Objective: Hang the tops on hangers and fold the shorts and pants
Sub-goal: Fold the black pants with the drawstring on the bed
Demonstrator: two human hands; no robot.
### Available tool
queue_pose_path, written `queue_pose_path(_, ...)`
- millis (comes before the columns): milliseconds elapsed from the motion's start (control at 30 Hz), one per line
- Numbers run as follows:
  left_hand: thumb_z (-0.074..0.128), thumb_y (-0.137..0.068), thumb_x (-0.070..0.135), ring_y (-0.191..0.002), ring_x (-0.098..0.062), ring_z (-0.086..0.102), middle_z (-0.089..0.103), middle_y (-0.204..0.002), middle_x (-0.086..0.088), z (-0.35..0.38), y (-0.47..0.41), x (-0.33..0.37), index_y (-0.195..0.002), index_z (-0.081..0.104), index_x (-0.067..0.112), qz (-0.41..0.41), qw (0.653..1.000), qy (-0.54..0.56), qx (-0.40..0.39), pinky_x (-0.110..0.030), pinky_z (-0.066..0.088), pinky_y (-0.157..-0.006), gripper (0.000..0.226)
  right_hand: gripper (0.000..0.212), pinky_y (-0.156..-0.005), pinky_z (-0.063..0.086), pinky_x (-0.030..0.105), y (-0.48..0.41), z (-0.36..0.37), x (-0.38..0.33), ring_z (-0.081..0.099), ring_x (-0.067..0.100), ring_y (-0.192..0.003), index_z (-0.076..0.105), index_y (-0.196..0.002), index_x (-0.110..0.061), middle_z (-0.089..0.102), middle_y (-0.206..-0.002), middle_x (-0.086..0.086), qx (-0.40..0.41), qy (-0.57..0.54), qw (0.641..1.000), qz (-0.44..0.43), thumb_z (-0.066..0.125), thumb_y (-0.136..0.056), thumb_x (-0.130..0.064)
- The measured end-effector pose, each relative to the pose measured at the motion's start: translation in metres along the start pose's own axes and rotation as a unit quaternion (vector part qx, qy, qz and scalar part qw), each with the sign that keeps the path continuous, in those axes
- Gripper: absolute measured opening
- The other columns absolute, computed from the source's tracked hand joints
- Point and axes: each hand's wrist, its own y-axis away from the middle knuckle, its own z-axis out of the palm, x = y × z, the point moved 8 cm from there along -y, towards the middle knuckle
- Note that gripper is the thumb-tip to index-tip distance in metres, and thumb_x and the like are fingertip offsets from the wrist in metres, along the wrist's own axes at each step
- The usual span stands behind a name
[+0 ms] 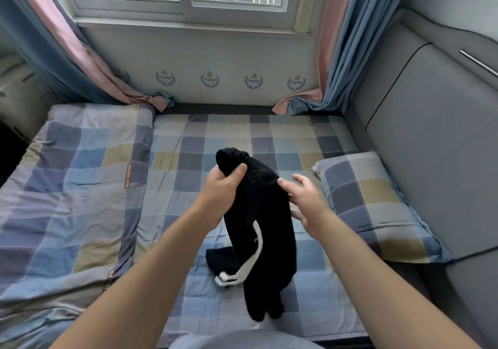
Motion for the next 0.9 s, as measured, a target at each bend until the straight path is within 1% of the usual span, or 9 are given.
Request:
queue_pose_path(100,0.053,-0.101,0.015,-0.090,-0.031,0.073,0.074,-0.094,-0.013,0.006,0.000,0.011,-0.112,0.061,0.005,-0.037,0.998,0.022,-0.038,-0.043,0.060,-0.080,0.018,0.086,-0.105,0.033,0.031,0.005,0.010,0.001,0.034,0.010,-0.140,0.031,-0.151,-0.043,0.034,-0.153,-0.015,-0.067,0.096,0.989,-0.085,0.076,-0.079,-0.054)
queue_pose_path(200,0.046,-0.097,0.011,-0.090,-0.035,0.060,0.060,-0.100,-0.020,0.014,0.001,0.018,-0.121,0.053,-0.006,-0.046,0.996,0.004,-0.074,-0.047,0.048,-0.081,0.030,0.084,-0.102,0.042,0.024,0.013,0.037,0.006,0.043,-0.004,-0.133,0.037,-0.141,-0.057,0.044,-0.145,-0.028,-0.174,0.130,0.971,-0.102,0.081,-0.070,-0.059)
queue_pose_path(267,0.046,-0.097,0.008,-0.092,-0.034,0.060,0.060,-0.102,-0.021,0.016,0.001,0.018,-0.123,0.053,-0.006,-0.045,0.996,-0.023,-0.075,-0.050,0.049,-0.085,0.030,0.076,-0.097,0.046,0.021,0.014,0.049,0.009,0.049,-0.007,-0.127,0.040,-0.133,-0.062,0.051,-0.137,-0.026,-0.171,0.155,0.965,-0.121,0.081,-0.070,-0.055)
queue_pose_path(400,0.045,-0.095,-0.009,-0.085,-0.010,0.067,0.071,-0.095,-0.007,0.019,0.002,0.024,-0.107,0.066,0.011,0.044,0.975,-0.185,-0.114,-0.026,0.054,-0.077,0.032,0.066,-0.092,0.041,0.005,0.012,0.046,-0.015,0.047,-0.015,-0.121,0.043,-0.136,-0.049,0.054,-0.133,-0.022,-0.075,0.199,0.945,-0.248,0.075,-0.081,-0.033)
queue_pose_path(600,0.045,-0.098,-0.004,-0.068,0.002,0.062,0.072,-0.086,0.014,0.012,0.007,0.022,-0.113,0.068,0.023,0.093,0.916,-0.347,-0.178,-0.013,0.043,-0.059,0.038,0.046,-0.073,0.054,0.017,0.018,0.041,-0.046,0.066,0.002,-0.085,0.051,-0.127,-0.038,0.062,-0.101,-0.021,-0.022,0.286,0.894,-0.344,0.068,-0.090,-0.016)
queue_pose_path(667,0.047,-0.095,-0.002,-0.073,-0.011,0.062,0.071,-0.088,0.008,0.010,0.007,0.016,-0.111,0.067,0.021,0.105,0.900,-0.394,-0.150,-0.024,0.044,-0.058,0.035,0.041,-0.069,0.055,0.029,0.022,0.041,-0.055,0.063,0.009,-0.076,0.058,-0.121,-0.034,0.062,-0.090,-0.018,0.015,0.319,0.871,-0.373,0.062,-0.085,-0.013)
queue_pose_path(733,0.054,-0.090,0.000,-0.082,-0.019,0.059,0.064,-0.096,0.001,0.001,0.003,0.013,-0.109,0.066,0.020,0.133,0.889,-0.437,-0.043,-0.026,0.046,-0.065,0.030,0.038,-0.065,0.052,0.030,0.023,0.039,-0.063,0.061,0.011,-0.073,0.066,-0.109,-0.032,0.065,-0.081,-0.016,0.055,0.310,0.870,-0.379,0.053,-0.080,-0.011)
queue_pose_path(800,0.062,-0.088,0.004,-0.087,-0.019,0.057,0.056,-0.101,0.000,-0.013,0.001,0.008,-0.103,0.065,0.018,0.157,0.875,-0.452,0.067,-0.033,0.050,-0.072,0.022,0.038,-0.061,0.049,0.026,0.021,0.033,-0.063,0.060,0.010,-0.071,0.068,-0.100,-0.030,0.066,-0.077,-0.012,0.077,0.256,0.893,-0.361,0.047,-0.077,-0.008)
queue_pose_path(900,0.061,-0.087,0.004,-0.097,-0.024,0.057,0.055,-0.107,-0.001,-0.036,-0.006,-0.031,-0.102,0.063,0.019,0.104,0.857,-0.492,0.113,-0.041,0.053,-0.075,0.021,0.042,-0.053,0.047,0.028,0.015,0.009,-0.058,0.057,0.006,-0.061,0.066,-0.087,-0.034,0.066,-0.071,-0.010,0.115,0.163,0.929,-0.311,0.039,-0.070,-0.007)
